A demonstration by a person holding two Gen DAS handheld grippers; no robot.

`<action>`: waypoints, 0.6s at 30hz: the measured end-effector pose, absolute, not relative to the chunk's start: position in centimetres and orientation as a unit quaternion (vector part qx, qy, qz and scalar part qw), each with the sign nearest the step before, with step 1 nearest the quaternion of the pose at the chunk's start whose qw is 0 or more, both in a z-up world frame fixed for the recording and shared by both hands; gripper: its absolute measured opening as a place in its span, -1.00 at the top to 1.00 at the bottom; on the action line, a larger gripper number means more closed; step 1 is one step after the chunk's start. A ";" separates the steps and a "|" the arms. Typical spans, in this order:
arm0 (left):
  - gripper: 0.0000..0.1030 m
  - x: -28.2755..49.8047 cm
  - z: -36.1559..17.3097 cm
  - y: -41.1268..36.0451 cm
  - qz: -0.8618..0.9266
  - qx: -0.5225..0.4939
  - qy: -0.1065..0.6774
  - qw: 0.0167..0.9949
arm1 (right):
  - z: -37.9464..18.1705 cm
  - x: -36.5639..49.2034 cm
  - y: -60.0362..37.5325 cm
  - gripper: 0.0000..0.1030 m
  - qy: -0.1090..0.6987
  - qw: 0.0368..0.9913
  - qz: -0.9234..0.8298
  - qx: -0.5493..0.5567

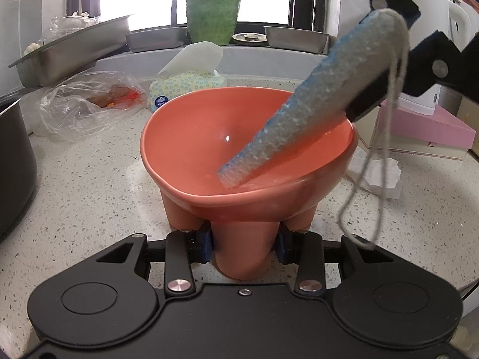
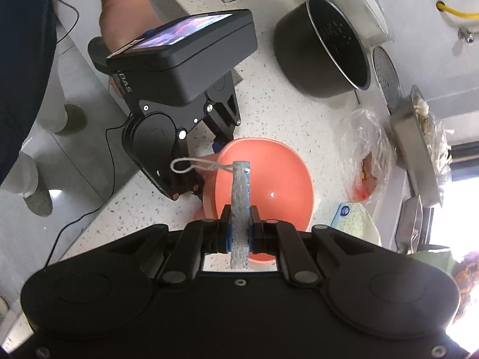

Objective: Clean bowl
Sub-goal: 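Rub the sponge edge along the bowl's inner wall with the right tool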

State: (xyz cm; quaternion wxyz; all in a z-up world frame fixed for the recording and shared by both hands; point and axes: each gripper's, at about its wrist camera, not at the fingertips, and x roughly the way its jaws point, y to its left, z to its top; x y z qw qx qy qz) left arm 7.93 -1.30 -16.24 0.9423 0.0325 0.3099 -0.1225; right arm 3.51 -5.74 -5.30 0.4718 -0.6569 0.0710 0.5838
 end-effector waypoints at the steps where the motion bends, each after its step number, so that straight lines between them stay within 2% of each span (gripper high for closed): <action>1: 0.27 7.9 -16.2 -1.3 -0.124 0.034 0.310 0.942 | -5.3 3.6 -5.7 0.80 0.075 0.475 0.585 -0.653; 6: 0.27 7.9 -16.3 -1.2 -0.129 0.036 0.311 0.941 | -5.2 4.1 -5.1 0.80 0.100 0.483 0.589 -0.640; 18: 0.27 7.9 -16.3 -1.1 -0.134 0.038 0.310 0.941 | -5.5 3.8 -4.1 0.79 0.091 0.476 0.593 -0.643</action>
